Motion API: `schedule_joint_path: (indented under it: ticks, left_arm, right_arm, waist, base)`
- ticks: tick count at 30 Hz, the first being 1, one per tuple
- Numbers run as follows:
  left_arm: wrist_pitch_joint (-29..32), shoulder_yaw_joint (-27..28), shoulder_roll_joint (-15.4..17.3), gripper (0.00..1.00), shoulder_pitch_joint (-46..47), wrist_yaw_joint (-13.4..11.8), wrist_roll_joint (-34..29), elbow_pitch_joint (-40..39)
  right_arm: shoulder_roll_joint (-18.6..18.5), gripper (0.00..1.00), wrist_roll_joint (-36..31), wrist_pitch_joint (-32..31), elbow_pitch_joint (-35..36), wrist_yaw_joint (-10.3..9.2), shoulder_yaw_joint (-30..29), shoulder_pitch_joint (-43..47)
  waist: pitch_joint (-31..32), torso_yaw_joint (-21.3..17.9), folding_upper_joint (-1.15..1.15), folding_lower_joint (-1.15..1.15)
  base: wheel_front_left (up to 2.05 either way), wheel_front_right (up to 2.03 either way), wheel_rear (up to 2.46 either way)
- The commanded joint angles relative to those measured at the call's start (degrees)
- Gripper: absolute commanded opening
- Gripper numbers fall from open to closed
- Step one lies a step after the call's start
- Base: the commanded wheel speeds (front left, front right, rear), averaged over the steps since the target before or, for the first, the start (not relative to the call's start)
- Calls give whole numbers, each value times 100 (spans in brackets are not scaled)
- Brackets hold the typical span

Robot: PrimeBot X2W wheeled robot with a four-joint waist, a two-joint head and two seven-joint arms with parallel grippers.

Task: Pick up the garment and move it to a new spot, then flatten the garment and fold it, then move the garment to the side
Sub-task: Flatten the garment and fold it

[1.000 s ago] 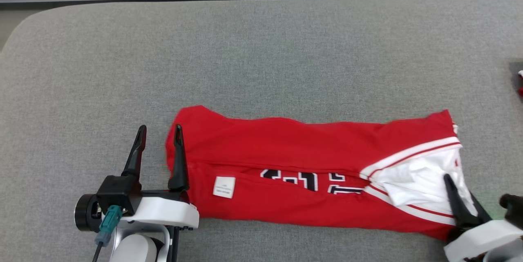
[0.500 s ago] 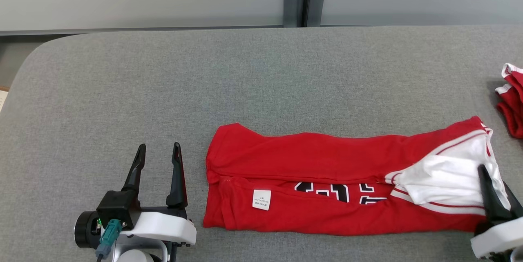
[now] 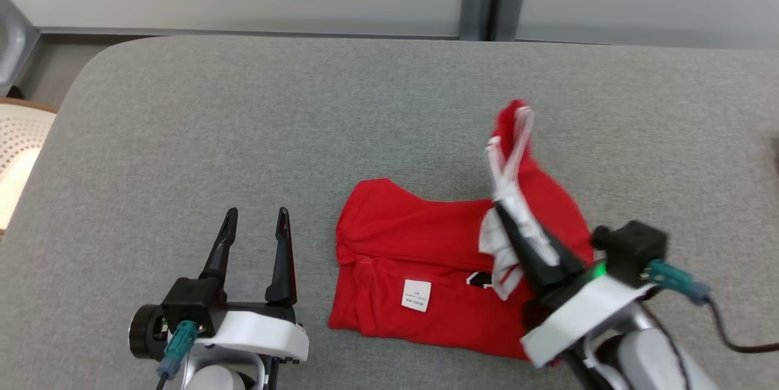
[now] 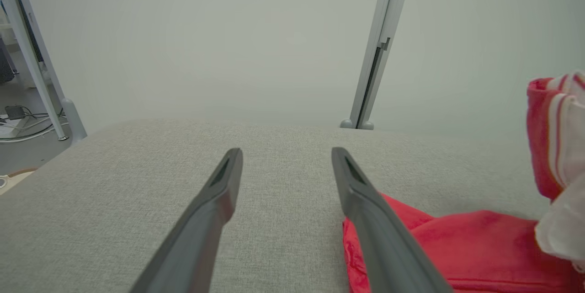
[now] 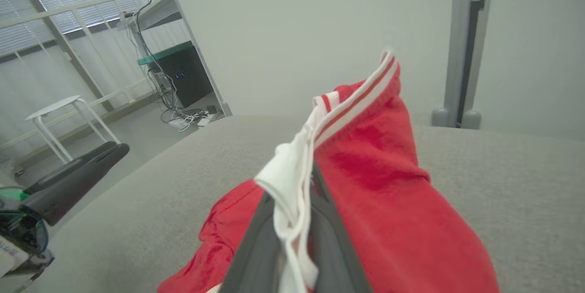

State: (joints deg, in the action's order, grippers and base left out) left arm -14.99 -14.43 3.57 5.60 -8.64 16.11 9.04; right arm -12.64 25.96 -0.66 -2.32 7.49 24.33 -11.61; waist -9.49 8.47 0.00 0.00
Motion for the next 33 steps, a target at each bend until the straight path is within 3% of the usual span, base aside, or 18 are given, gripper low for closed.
schedule_joint_path:
  ticks: [1,8,15,16,17,18,22,27,30,33]
  left_arm:
    - [-26,-15,12,100,117,9,18,-3]
    - [-26,-102,-34,100,248,25,42,10]
    - [-26,-223,-52,100,349,-8,86,44]
    - [-26,-233,-54,100,350,-15,88,48]
    - [-26,-243,-56,100,349,-24,92,47]
    - [-26,-250,-55,100,352,-37,102,45]
    - [-26,-256,-57,100,375,-81,125,15]
    - [-26,-258,-55,100,427,-125,98,-7]
    - [-26,-227,-55,100,435,-152,51,-18]
    - [-26,-150,-55,100,437,-131,-15,-5]
  right_arm:
    - [107,0,69,-73,-106,0,232,-116]
    - [631,0,239,106,-1045,0,947,-514]
    - [857,0,499,448,-2110,0,1411,-1068]
    - [875,18,571,521,-2226,0,1460,-1140]
    - [883,46,576,560,-2338,0,1516,-1224]
    - [897,100,616,636,-2407,0,1604,-1304]
    - [893,100,686,935,-2401,0,1891,-1507]
    - [602,100,750,1427,-2014,0,2069,-1689]
    - [321,100,707,1556,-1668,0,1737,-1623]
    - [-50,100,506,1589,-1269,0,872,-1266]
  waist:
    - [-75,145,0,0]
    - [-248,443,0,0]
    - [-388,581,0,0]
    - [-402,588,0,0]
    - [-416,592,0,0]
    - [-431,591,0,0]
    - [-465,536,0,0]
    - [-493,392,0,0]
    - [-500,285,0,0]
    - [-493,126,0,0]
  base:
    - [0,0,0]
    - [0,0,0]
    - [0,0,0]
    - [0,0,0]
    - [0,0,0]
    - [0,0,0]
    - [0,0,0]
    - [0,0,0]
    - [0,0,0]
    - [0,0,0]
